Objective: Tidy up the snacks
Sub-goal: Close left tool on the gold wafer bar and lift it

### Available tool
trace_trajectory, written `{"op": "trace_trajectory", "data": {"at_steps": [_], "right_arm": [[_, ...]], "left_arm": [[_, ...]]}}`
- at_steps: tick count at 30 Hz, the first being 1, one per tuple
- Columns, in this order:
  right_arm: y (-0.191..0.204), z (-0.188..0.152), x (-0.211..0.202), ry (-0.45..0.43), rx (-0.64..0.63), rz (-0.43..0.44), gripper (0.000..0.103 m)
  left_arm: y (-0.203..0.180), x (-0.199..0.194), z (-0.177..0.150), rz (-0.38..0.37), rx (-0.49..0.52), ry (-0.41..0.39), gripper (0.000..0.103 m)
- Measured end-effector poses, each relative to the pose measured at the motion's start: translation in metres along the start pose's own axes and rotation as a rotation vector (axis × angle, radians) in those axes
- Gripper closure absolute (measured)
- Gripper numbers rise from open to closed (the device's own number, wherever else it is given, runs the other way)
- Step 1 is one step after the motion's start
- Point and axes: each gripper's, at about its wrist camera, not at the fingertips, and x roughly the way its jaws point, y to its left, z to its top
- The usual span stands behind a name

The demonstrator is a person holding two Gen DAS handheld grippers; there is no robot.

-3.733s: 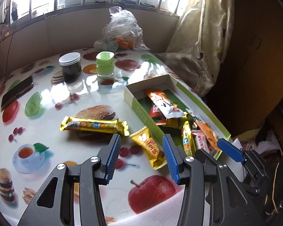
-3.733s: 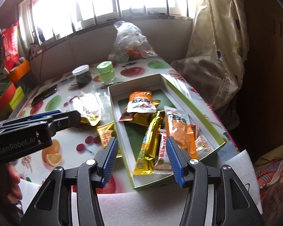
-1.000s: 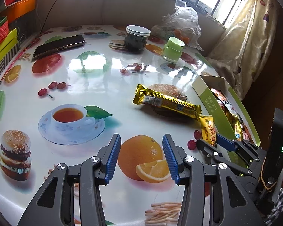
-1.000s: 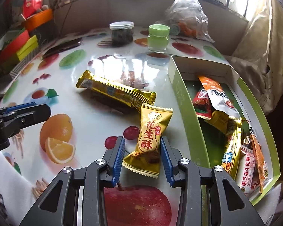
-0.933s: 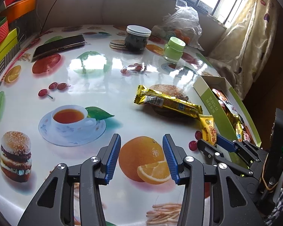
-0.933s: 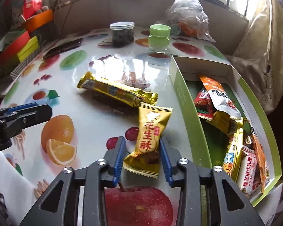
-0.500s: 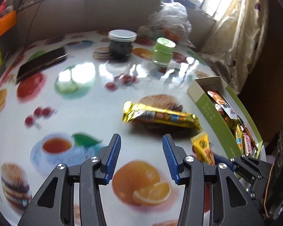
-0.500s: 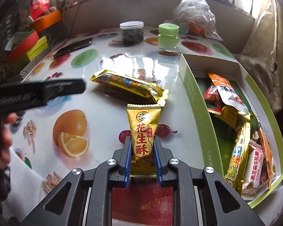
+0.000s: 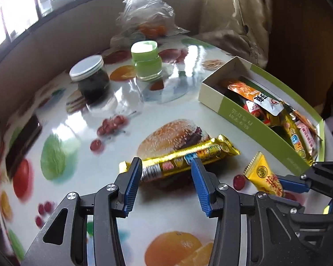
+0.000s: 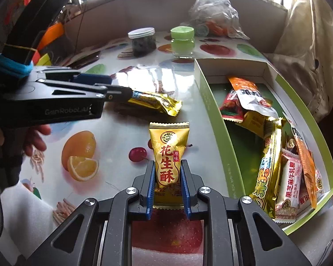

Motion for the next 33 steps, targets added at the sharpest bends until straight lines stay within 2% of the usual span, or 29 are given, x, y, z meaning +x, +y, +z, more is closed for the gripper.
{"op": "trace_trajectory", "data": {"at_steps": [9,12,17,21,28,29,31,33], "right_arm": [[-0.005,0.0,0.002,0.002,0.022,0.01,0.083],[-0.005,0.0,0.002,0.003,0.026,0.014,0.083],[-0.006,0.001,0.003,0.002,0.031,0.02,0.083],[-0.006,0.001,0.003,0.005,0.035,0.023,0.083],[-0.006,0.001,0.003,0.004,0.037,0.022,0.083],[-0.006,0.001,0.003,0.002,0.038,0.021,0.083],[-0.006,0.001,0.002,-0.001,0.04,0.018,0.083],[-0.006,0.0,0.001,-0.004,0.042,0.016,0.083]], "left_arm": [[-0.014,0.017,0.011,-0.066,0.137,0.045,0.056],[-0.016,0.025,0.014,-0.057,0.162,0.069,0.056],[-0.012,0.035,0.014,-0.059,0.13,0.096,0.056],[-0.004,0.037,0.013,-0.083,0.06,0.096,0.056],[-0.003,0.038,0.01,-0.079,0.018,0.084,0.056],[-0.003,0.038,0.01,-0.077,0.008,0.081,0.057],[-0.003,0.036,0.009,-0.075,0.001,0.074,0.07],[-0.003,0.035,0.009,-0.073,-0.002,0.073,0.078]]}}
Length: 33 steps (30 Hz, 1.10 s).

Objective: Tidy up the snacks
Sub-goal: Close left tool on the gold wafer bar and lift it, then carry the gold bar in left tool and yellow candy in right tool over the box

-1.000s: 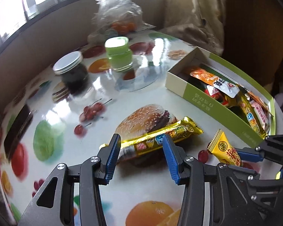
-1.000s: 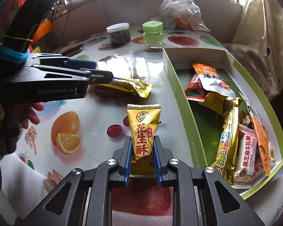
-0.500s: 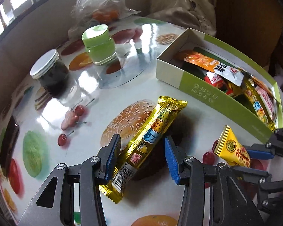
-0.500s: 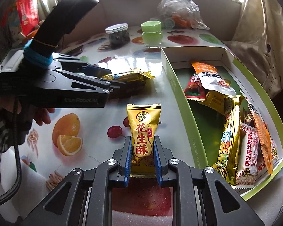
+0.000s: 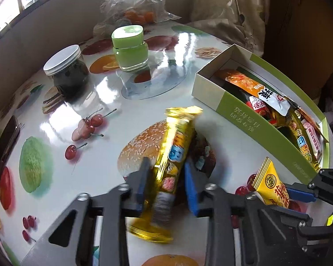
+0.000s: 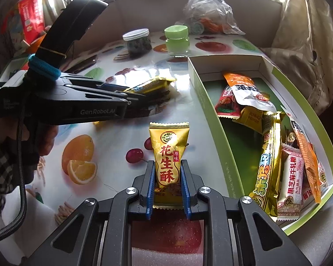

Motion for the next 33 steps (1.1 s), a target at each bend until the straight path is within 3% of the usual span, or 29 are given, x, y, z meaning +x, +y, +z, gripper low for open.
{"op": "trace_trajectory", "data": {"at_steps": [33], "right_arm": [[0.024,0.0,-0.036,-0.095,-0.051,-0.009,0.083]], "left_arm": [[-0.007,-0.08,-0.036,0.048,-0.09,-0.153,0.079]]}}
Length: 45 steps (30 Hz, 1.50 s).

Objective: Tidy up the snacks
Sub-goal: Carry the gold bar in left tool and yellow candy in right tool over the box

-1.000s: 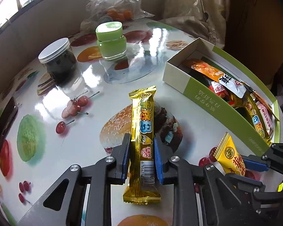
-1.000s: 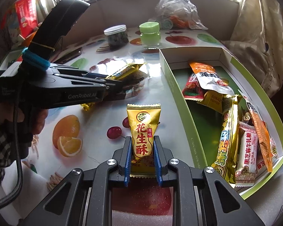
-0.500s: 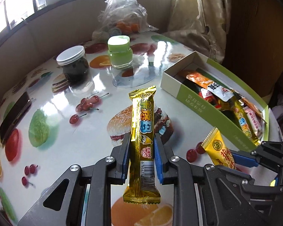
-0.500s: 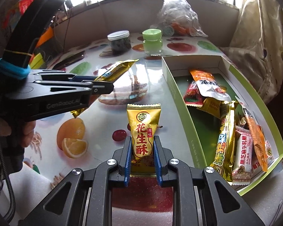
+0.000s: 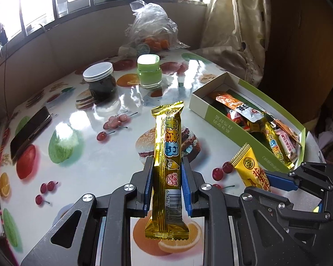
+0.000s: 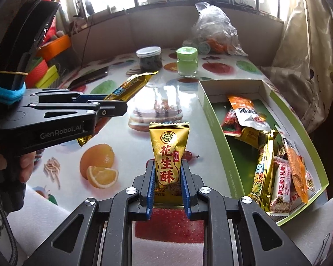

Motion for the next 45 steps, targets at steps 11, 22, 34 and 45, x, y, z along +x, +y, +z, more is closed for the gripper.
{"op": "trace_trajectory", "data": {"at_steps": [11,22,34,45], "right_arm": [[-0.003,0.009,-0.024,-0.061,0.008,-0.011,0.083],[-0.029,0.009,-0.044,-0.1,0.057,-0.053,0.083],[-0.076,0.002,-0.058,-0.104,0.125,-0.127,0.083],[-0.12,-0.002,-0.053,-0.069,0.184,-0.195,0.083]], "left_arm": [[-0.008,-0.021,0.005,-0.005,-0.012,-0.045,0.079],[-0.033,-0.019,0.017,-0.046,-0.01,-0.052,0.079],[-0.064,0.0,0.032,-0.1,-0.007,-0.027,0.079],[-0.088,0.025,0.047,-0.135,-0.002,0.005,0.079]]}}
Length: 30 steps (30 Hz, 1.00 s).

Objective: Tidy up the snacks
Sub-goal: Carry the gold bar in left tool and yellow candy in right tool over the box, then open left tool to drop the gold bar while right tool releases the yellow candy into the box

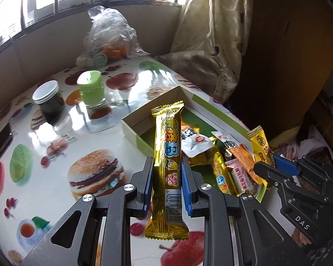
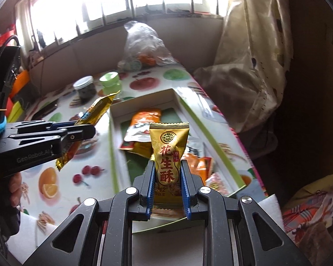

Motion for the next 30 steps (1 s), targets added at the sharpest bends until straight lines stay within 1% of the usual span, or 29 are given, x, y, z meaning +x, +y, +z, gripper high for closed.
{"op": "trace_trajectory", "data": {"at_steps": [10,14,21,30], "right_arm": [[-0.023,-0.002,0.02,0.044,0.04,-0.029,0.083],[-0.028,-0.002,0.026,0.056,0.046,-0.035,0.083],[-0.033,0.0,0.037,0.068,0.046,-0.048,0.083],[-0.038,0.004,0.044,0.067,0.045,-0.053,0.083]], "left_arm": [[-0.017,0.028,0.008,-0.03,-0.005,0.042,0.079],[-0.019,0.037,0.009,-0.029,-0.016,0.061,0.079],[-0.025,0.047,0.008,-0.034,-0.02,0.082,0.079],[-0.025,0.052,0.01,-0.03,-0.043,0.084,0.079]]}}
